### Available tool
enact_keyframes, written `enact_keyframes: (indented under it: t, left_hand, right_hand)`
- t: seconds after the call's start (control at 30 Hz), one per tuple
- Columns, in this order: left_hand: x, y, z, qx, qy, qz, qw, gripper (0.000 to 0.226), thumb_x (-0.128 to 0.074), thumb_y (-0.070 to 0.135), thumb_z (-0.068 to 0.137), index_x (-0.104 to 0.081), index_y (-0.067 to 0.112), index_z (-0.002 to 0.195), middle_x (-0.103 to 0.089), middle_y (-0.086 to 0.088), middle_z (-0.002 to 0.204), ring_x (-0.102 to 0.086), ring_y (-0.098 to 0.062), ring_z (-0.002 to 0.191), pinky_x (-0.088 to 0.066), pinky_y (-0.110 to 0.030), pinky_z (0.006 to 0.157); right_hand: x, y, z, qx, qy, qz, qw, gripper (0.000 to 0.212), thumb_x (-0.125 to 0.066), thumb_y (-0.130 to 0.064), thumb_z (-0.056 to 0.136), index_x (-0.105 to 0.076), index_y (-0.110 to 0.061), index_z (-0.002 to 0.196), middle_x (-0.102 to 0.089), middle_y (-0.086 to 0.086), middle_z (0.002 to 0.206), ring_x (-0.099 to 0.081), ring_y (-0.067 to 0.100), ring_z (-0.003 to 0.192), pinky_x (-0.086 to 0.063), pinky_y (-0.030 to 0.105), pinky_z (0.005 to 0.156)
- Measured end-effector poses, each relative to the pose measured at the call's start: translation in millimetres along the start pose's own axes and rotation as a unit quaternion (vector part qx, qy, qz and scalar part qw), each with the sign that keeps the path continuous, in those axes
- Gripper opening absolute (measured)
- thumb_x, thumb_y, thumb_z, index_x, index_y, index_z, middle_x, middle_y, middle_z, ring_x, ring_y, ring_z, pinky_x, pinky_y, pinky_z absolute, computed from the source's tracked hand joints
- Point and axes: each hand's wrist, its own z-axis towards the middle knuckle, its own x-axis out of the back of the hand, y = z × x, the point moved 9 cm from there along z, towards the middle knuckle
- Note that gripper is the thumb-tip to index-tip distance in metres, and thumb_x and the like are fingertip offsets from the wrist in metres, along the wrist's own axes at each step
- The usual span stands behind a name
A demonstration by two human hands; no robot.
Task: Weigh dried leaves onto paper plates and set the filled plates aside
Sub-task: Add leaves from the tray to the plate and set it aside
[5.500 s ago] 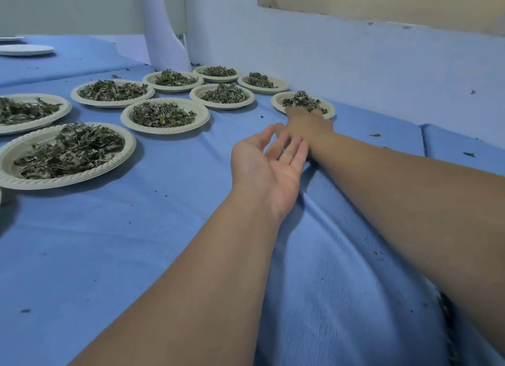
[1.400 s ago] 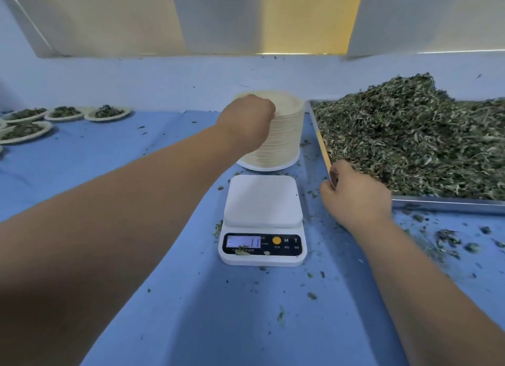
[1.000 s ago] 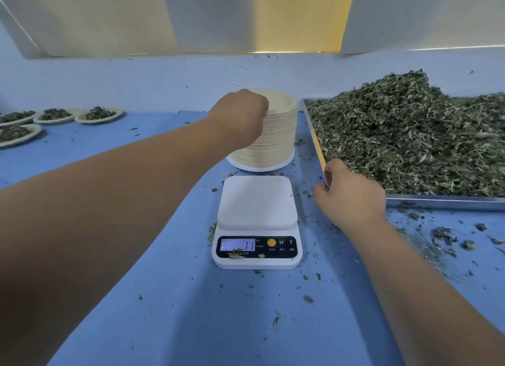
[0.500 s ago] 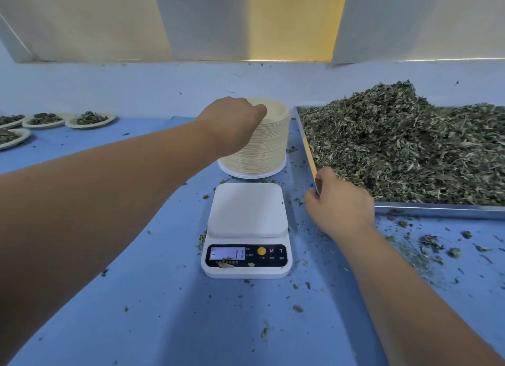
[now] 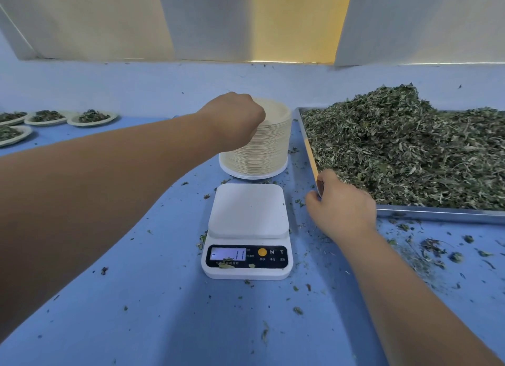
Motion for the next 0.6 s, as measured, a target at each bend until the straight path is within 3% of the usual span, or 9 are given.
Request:
enact_keyframes:
  t: [0.13,0.2,0.33,0.5,0.6]
  left_hand:
    - [0,3,0,-0.012,-0.008,0.036,0.999,0.015,-0.045,0.006,0.099,-0.052,0.008,0.087,-0.035,-0.005,0.068,-0.033,-0.020,0.055,-0.027,-0.032,0.051]
    - [-2,7,0,-0.025,-0.016,0.065,0.997,0.008,-0.047,0.002,0.097,-0.052,0.008,0.099,-0.035,-0.005,0.068,-0.032,-0.020,0.054,-0.022,-0.031,0.047]
    - [-4,17,0,-0.060,-0.005,0.092,0.994,0.043,-0.049,-0.005,0.089,-0.039,0.007,0.129,-0.037,-0.004,0.068,-0.032,-0.021,0.054,-0.020,-0.032,0.045]
    - [-1,24,0,-0.071,0.023,0.124,0.989,0.054,-0.051,-0.007,0.084,-0.035,0.007,0.134,-0.031,-0.003,0.073,-0.029,-0.020,0.053,-0.017,-0.033,0.046]
    - [4,22,0,-0.063,0.055,0.112,0.990,0.058,-0.055,-0.006,0.083,-0.037,0.007,0.136,-0.036,-0.005,0.083,-0.038,-0.024,0.064,-0.016,-0.033,0.047]
  right_hand:
    - [1,-1,0,0.005,0.002,-0.001,1.000,0.016,-0.047,-0.036,0.094,-0.044,-0.021,0.098,-0.052,-0.005,0.055,-0.048,0.016,0.046,-0.031,0.032,0.061]
    - [1,-1,-1,0.005,-0.001,-0.004,1.000,0.017,-0.047,-0.037,0.094,-0.044,-0.021,0.098,-0.052,-0.004,0.055,-0.048,0.017,0.047,-0.032,0.032,0.061]
    - [1,-1,-1,0.004,-0.002,-0.001,1.000,0.016,-0.047,-0.036,0.094,-0.044,-0.021,0.099,-0.053,-0.005,0.056,-0.048,0.016,0.047,-0.033,0.032,0.062]
    - [1,-1,-1,0.003,-0.002,0.000,1.000,0.016,-0.048,-0.037,0.094,-0.044,-0.021,0.098,-0.053,-0.005,0.056,-0.049,0.017,0.047,-0.033,0.032,0.062]
    - [1,-2,-1,0.003,0.001,-0.002,1.000,0.016,-0.048,-0.036,0.094,-0.044,-0.022,0.100,-0.053,-0.006,0.055,-0.049,0.016,0.046,-0.033,0.032,0.063]
